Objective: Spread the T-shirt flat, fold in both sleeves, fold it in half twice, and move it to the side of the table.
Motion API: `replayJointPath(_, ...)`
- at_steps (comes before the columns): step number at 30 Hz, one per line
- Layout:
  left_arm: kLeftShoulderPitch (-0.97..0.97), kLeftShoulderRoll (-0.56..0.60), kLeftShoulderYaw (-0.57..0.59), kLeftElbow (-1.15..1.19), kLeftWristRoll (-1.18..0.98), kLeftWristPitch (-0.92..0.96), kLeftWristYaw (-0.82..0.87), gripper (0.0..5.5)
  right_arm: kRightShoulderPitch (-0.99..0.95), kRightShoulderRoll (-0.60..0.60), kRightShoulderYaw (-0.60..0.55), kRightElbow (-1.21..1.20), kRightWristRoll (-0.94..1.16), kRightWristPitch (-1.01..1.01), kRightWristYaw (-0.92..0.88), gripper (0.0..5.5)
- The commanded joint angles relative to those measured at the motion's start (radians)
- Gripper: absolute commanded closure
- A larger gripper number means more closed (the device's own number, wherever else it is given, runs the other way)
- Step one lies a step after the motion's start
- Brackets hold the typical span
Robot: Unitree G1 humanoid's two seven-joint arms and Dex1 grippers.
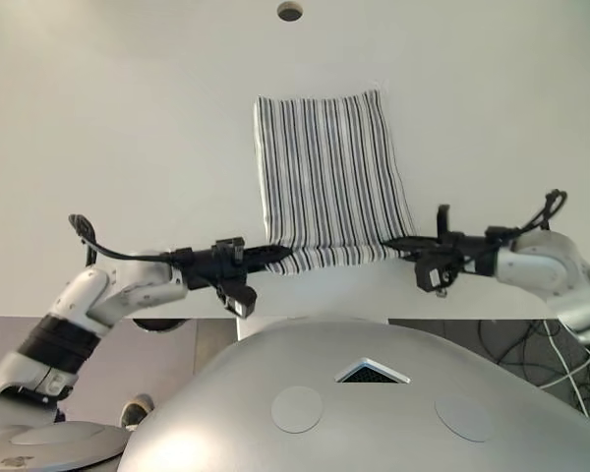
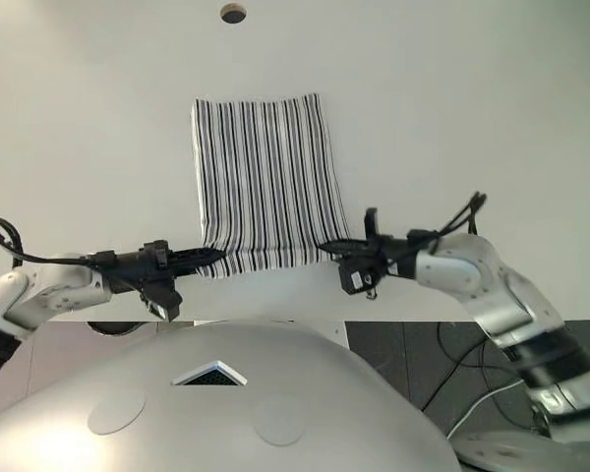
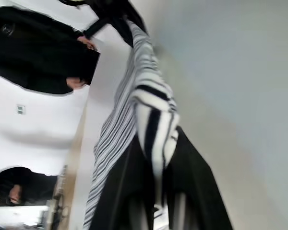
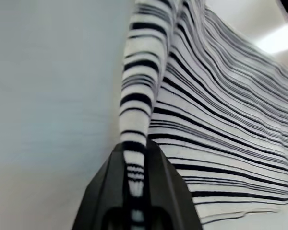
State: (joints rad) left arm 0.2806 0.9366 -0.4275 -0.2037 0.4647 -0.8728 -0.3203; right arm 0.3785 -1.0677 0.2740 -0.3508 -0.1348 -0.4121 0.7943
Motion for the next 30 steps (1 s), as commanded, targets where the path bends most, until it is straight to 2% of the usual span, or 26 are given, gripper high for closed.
replayJointPath(1,0.088,0.132,0.023,-0.139,-0.281,0.074,-0.111,5.38,0.198,-0.088,-0.206,-0.149,0.111,0.051,0.038,5.42)
replayJointPath(5,0.213,0.231,0.075,-0.267,-0.485,0.103,-0.17,5.38,0.381,-0.066,-0.386,-0.275,0.171,0.039,0.083,5.42)
replayJointPath(8,0.235,0.228,0.131,-0.306,-0.53,0.135,-0.191,5.38,0.344,-0.039,-0.422,-0.31,0.185,0.06,0.085,5.42)
replayJointPath(10,0.179,0.151,0.159,-0.265,-0.46,0.174,-0.175,5.38,0.205,-0.006,-0.368,-0.269,0.138,0.1,0.062,5.42)
replayJointPath(15,-0.002,-0.04,0.18,-0.104,-0.268,0.272,-0.128,5.38,-0.217,0.108,-0.146,-0.058,0.002,0.196,0.102,5.42)
replayJointPath(20,-0.108,-0.136,0.175,0.053,-0.157,0.27,-0.104,5.38,-0.461,0.198,0.008,0.137,-0.043,0.223,0.184,5.42)
replayJointPath(26,-0.232,-0.201,0.129,0.291,0.0,0.22,-0.062,5.38,-0.635,0.288,0.128,0.345,-0.088,0.199,0.249,5.42)
replayJointPath(28,-0.266,-0.212,0.115,0.369,0.038,0.201,-0.045,4.84,-0.665,0.309,0.135,0.395,-0.096,0.178,0.24,5.42)
replayJointPath(29,-0.28,-0.216,0.105,0.414,0.05,0.188,-0.039,4.59,-0.678,0.318,0.134,0.422,-0.101,0.172,0.232,5.05)
replayJointPath(30,-0.292,-0.219,0.097,0.455,0.066,0.178,-0.027,4.46,-0.687,0.325,0.132,0.448,-0.107,0.168,0.225,4.94)
